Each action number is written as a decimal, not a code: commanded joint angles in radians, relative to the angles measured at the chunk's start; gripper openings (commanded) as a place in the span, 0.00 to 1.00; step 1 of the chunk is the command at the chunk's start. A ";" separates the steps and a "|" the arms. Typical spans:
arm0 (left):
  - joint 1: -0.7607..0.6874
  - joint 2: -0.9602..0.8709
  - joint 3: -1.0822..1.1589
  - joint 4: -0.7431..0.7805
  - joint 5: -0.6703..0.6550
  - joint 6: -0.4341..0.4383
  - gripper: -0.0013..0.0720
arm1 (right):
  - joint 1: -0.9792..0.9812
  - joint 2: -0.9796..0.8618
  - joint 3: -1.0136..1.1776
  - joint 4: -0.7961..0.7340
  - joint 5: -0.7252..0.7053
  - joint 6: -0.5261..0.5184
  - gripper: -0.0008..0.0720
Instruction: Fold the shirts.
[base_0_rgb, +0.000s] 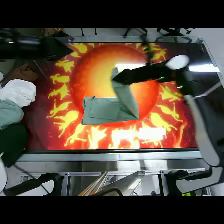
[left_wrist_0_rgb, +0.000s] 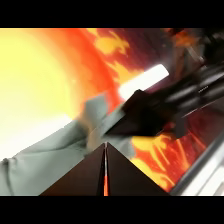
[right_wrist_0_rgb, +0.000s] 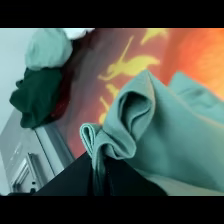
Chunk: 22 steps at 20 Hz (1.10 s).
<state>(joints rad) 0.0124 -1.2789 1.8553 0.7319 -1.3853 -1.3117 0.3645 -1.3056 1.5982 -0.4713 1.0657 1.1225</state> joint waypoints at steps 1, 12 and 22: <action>0.132 0.224 -0.147 0.000 0.002 0.060 0.03 | 0.305 -0.205 0.001 0.028 -0.389 -0.078 0.06; 0.142 0.437 -0.419 -0.001 0.106 0.107 0.04 | 0.042 -0.074 0.002 -0.325 -0.198 0.100 0.80; 0.140 0.444 -0.418 0.000 0.074 0.106 0.04 | -0.243 -0.114 -0.155 -0.527 0.147 0.191 0.97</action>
<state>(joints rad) 0.1528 -0.8368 1.4376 0.7311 -1.3052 -1.2060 0.1436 -1.3853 1.4796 -0.9699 1.1629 1.3170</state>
